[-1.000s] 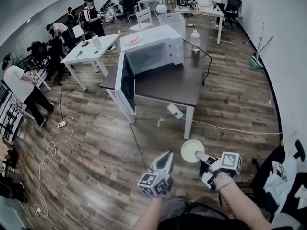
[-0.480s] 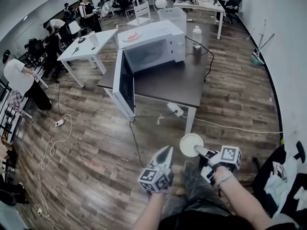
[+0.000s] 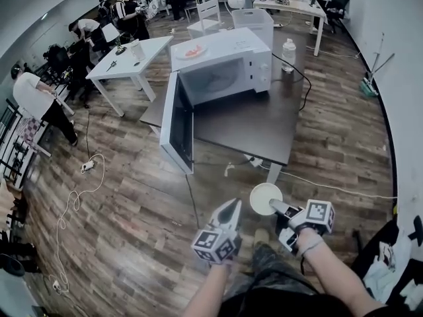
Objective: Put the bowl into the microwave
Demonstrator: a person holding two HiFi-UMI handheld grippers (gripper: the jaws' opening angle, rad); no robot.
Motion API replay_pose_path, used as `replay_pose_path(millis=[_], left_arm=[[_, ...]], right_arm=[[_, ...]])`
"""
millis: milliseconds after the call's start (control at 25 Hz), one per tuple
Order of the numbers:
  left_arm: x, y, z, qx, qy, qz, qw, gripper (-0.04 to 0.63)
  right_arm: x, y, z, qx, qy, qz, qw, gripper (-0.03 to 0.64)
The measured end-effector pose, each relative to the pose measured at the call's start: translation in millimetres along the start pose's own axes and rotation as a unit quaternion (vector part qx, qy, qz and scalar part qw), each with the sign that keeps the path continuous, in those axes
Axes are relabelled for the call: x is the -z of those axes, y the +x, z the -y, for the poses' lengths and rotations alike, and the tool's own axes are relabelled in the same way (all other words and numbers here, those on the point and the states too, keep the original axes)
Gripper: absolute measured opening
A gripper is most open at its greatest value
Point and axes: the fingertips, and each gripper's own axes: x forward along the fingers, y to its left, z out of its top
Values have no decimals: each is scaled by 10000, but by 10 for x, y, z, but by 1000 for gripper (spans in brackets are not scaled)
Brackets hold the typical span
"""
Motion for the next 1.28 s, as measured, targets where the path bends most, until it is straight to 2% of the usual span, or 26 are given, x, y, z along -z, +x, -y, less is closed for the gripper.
replay_pose_path(millis=[560, 880, 1280], left_arm=[[-259, 770, -437, -316, -89, 10, 9995, 2], [-397, 1224, -680, -421, -77, 142, 9990, 2], [-354, 1502, -817, -464, -163, 132, 9987, 2]], right_arm=[[-734, 602, -178, 123, -84, -376, 9992, 140], [-1141, 917, -277, 12, -177, -493, 9986, 140], [-1359, 1134, -280, 137, -157, -582, 9981, 140]])
